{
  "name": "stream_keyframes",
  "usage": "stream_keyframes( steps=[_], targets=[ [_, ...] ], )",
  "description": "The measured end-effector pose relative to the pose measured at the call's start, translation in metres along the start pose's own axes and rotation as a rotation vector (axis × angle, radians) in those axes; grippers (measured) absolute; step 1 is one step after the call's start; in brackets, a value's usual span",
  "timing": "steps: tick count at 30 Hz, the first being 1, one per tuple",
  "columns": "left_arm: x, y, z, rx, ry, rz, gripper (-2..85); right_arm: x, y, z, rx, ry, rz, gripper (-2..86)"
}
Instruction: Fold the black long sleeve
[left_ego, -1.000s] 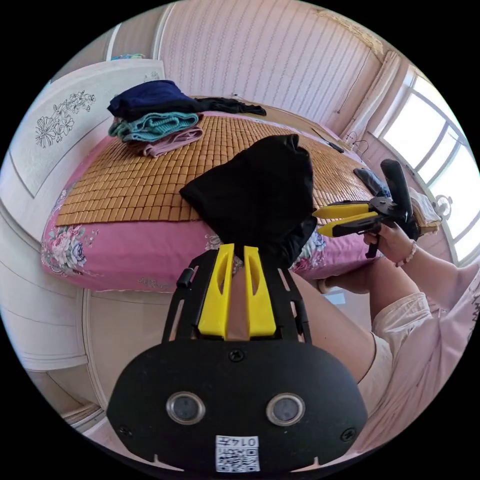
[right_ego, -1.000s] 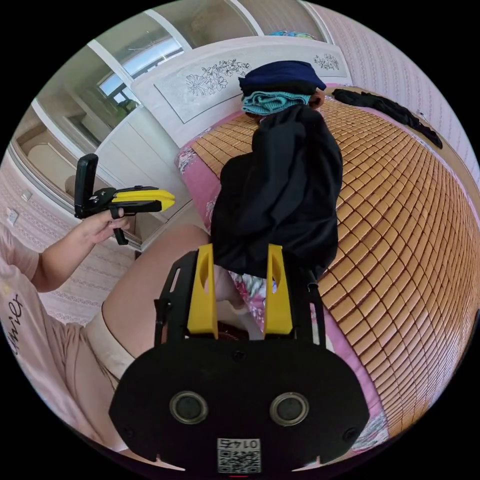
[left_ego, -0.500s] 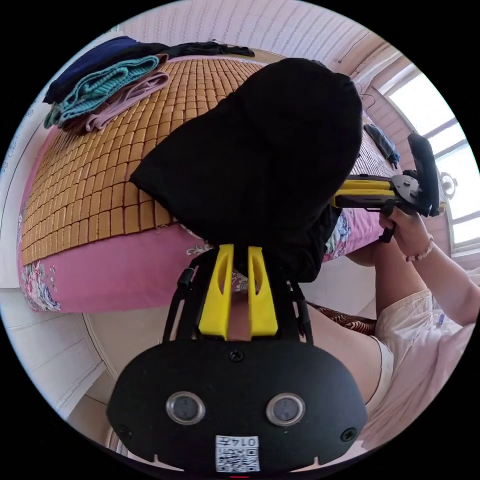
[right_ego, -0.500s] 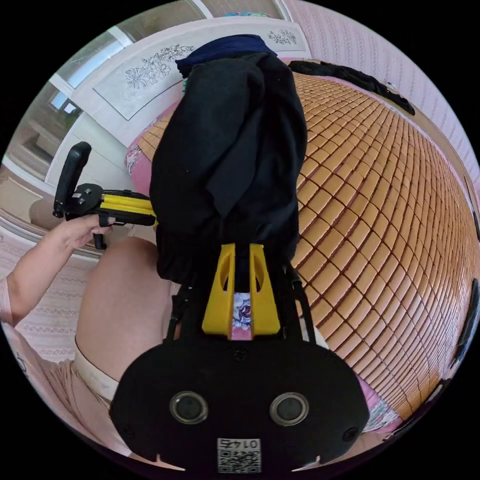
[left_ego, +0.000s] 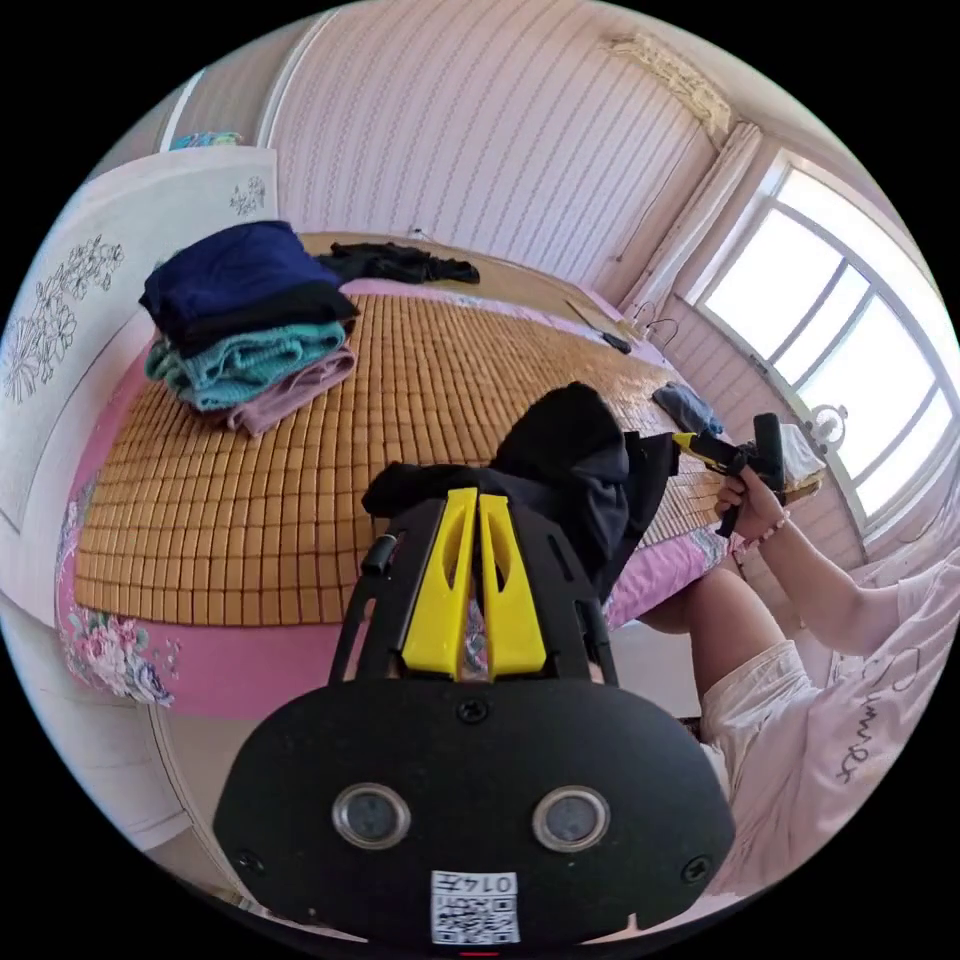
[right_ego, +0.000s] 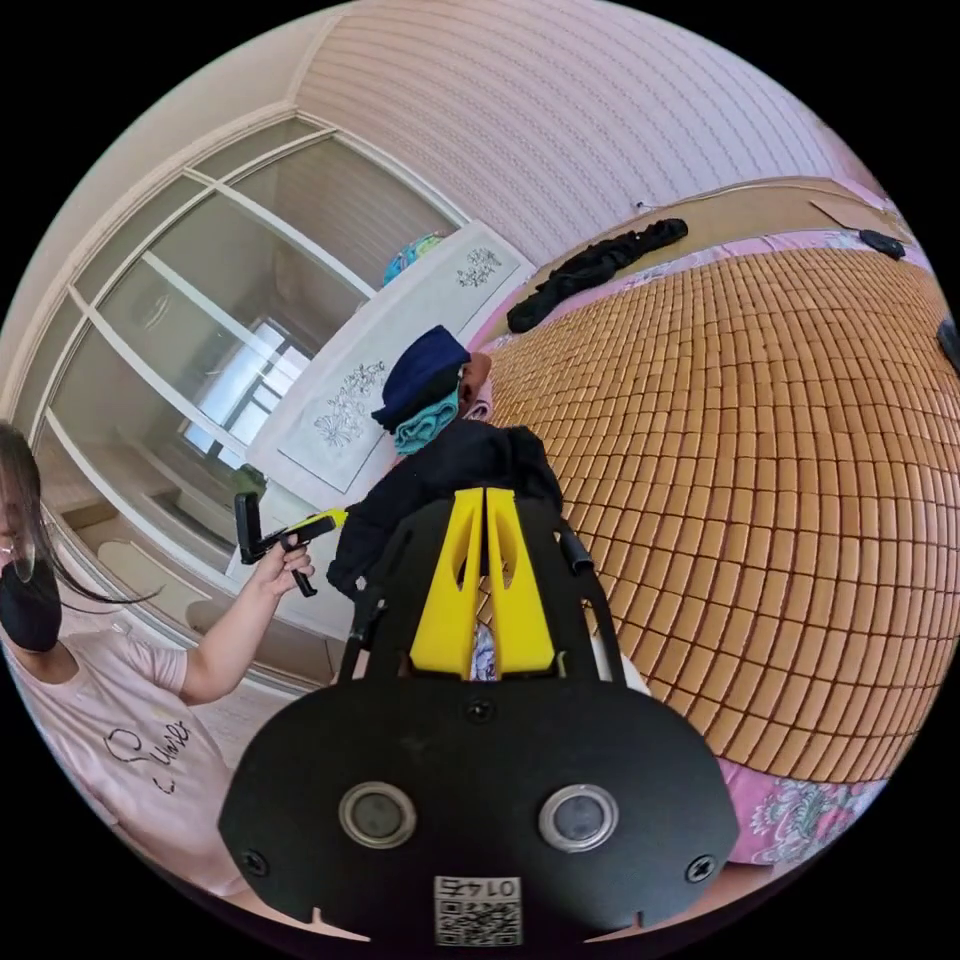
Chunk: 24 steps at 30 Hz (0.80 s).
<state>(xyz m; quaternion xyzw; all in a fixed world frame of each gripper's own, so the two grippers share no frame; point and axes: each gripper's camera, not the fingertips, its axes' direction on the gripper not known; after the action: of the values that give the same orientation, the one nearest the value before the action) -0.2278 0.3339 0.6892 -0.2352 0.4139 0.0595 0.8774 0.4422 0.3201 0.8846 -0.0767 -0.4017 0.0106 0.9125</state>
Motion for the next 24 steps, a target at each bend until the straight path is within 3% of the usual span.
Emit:
stream_keyframes(
  steps=[5,7,11,13,19,24],
  targets=[
    [0.036,-0.062,-0.029,0.13,0.098,0.098,-1.0,0.011,0.002,-0.141,0.182,0.03,-0.034,-0.1],
    [0.042,-0.074,-0.007,0.077,0.187,0.098,-1.0,0.021,0.012,-0.168,0.145,0.086,-0.009,0.0],
    [0.054,-0.054,0.068,-0.139,0.137,0.009,-0.8,0.059,0.054,-0.176,-0.097,0.29,0.111,0.0],
    [0.056,-0.031,0.088,-0.211,0.15,-0.048,-0.7,0.072,0.072,-0.176,-0.167,0.276,0.159,0.0],
    [0.115,0.016,0.077,-0.2,0.098,0.055,6.7,0.079,0.092,-0.199,-0.108,0.24,0.204,0.1],
    [0.164,0.003,0.079,-0.146,0.01,0.152,8.8,0.071,0.088,-0.222,-0.08,0.208,0.21,0.1]
  ],
)
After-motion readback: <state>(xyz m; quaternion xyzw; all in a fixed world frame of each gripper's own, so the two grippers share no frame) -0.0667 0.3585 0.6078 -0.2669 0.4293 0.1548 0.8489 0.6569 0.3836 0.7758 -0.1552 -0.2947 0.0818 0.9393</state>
